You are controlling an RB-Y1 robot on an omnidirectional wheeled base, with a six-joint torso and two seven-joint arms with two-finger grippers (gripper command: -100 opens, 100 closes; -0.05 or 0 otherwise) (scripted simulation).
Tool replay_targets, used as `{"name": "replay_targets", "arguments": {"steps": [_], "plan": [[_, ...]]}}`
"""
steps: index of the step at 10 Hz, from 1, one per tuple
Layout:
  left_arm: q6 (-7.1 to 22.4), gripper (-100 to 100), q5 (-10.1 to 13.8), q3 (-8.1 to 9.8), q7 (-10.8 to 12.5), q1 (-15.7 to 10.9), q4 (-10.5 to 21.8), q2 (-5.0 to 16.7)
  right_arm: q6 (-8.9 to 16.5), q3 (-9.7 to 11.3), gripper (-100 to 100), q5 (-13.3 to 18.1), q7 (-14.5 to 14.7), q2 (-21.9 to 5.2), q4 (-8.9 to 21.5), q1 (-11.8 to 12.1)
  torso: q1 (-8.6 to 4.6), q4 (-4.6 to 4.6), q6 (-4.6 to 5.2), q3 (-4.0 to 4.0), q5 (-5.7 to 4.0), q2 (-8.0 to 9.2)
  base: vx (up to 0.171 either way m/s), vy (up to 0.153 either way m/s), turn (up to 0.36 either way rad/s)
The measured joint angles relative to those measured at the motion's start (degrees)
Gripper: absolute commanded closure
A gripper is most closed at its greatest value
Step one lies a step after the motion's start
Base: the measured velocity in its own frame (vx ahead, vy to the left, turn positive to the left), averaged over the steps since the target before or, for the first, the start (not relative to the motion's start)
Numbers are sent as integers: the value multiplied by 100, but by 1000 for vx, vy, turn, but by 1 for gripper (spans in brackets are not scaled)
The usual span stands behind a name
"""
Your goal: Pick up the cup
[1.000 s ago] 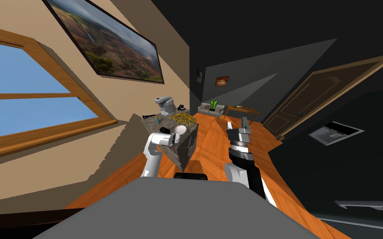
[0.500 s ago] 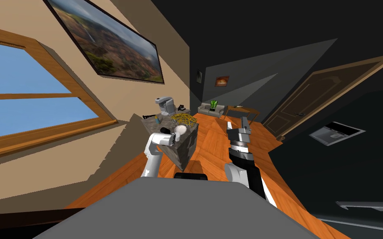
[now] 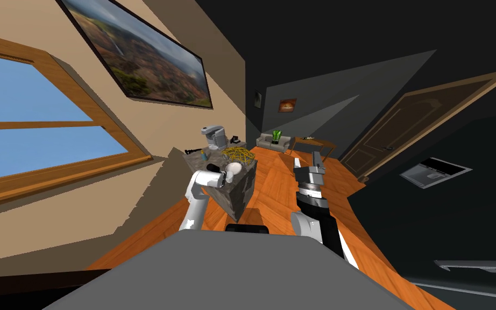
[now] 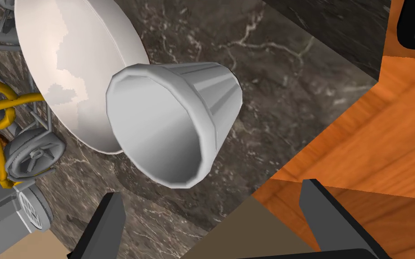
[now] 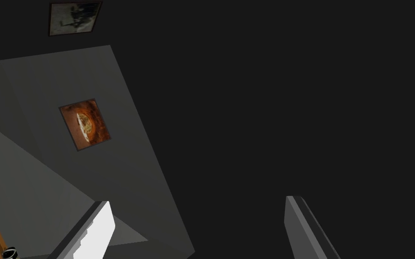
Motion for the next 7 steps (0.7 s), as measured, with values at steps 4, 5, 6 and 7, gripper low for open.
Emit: {"name": "replay_targets", "arguments": {"steps": [4,5,6,7], "plan": [[-75,-100,329,87,-143,-568,234,423,0,0,0,0,0,0,0,0,3,1,0,4,1,6,-31,16,-9],[-34,-100,404,105,-177,-712,217,476,0,0,0,0,0,0,0,0,1,2,0,4,0,7,-30,13,-7],[36,-100,481,128,-215,-861,204,520,0,0,0,0,0,0,0,0,0,1,0,4,0,7,-29,19,-8],[54,-100,573,166,-259,-1000,246,572,0,0,0,0,0,0,0,0,2,1,0,3,1,6,-32,18,-7]]}}
